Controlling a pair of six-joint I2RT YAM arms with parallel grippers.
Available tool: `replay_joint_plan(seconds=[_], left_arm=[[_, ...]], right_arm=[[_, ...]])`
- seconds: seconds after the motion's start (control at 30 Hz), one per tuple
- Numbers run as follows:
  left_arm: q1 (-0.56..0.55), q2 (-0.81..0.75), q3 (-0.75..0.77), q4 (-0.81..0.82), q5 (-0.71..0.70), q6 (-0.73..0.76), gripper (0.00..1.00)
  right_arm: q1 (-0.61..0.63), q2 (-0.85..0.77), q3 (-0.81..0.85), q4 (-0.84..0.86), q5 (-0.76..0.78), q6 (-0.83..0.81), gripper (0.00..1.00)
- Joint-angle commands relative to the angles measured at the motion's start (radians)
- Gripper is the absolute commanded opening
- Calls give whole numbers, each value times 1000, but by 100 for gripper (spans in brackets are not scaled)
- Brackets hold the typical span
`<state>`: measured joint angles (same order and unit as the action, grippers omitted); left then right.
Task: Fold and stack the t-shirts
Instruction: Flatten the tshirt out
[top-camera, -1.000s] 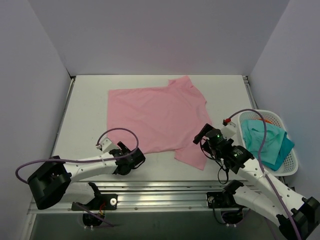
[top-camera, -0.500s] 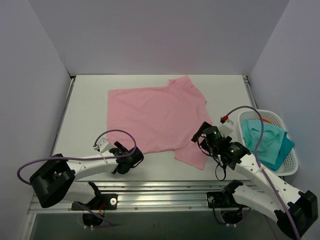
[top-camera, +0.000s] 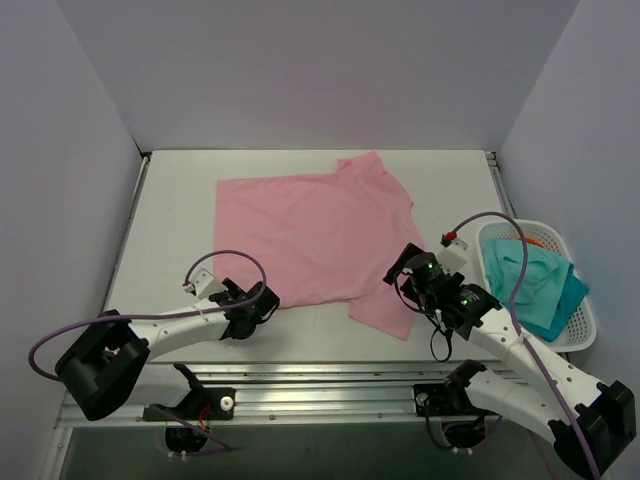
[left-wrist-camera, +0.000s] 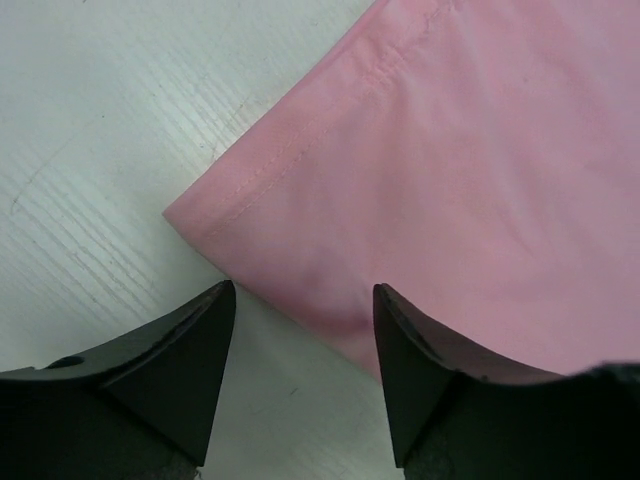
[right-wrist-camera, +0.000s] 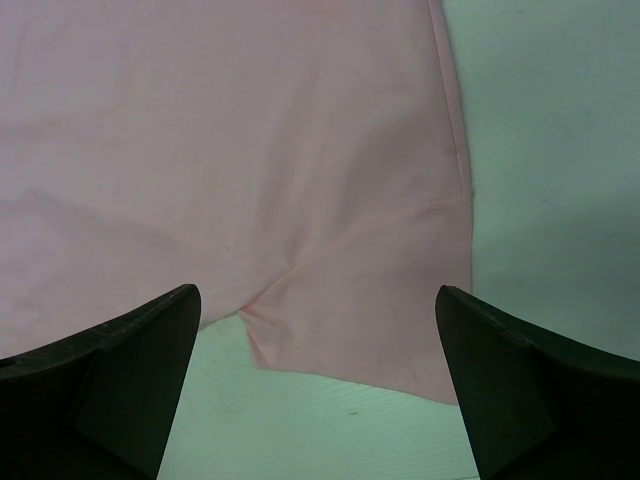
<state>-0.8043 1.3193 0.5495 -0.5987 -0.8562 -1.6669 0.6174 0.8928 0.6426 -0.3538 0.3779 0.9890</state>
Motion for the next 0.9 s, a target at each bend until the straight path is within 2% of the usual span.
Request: replay_joint_plan(seconds=[0.0, 0.13, 0.27, 0.47, 0.57, 0.73, 0.87], left_arm=[[8, -12, -8, 74, 11, 56, 64], [8, -11, -10, 97, 17, 81, 51], [11, -2, -3, 100, 20, 93, 41], [24, -5, -11, 129, 26, 121, 36], [30, -2, -10, 151, 34, 140, 29], [53, 1, -14, 201, 54, 186, 3], [56, 3, -16, 215, 55, 216, 2]], right_arm=[[8, 5, 6, -2, 41, -9, 100], [8, 1, 6, -8, 46, -7, 100], [8, 1, 2, -13, 47, -6, 100], [7, 1, -14, -14, 46, -6, 100], [5, 6, -18, -13, 44, -4, 100], [5, 9, -23, -16, 38, -3, 100], [5, -8, -11, -68, 61, 2, 100]])
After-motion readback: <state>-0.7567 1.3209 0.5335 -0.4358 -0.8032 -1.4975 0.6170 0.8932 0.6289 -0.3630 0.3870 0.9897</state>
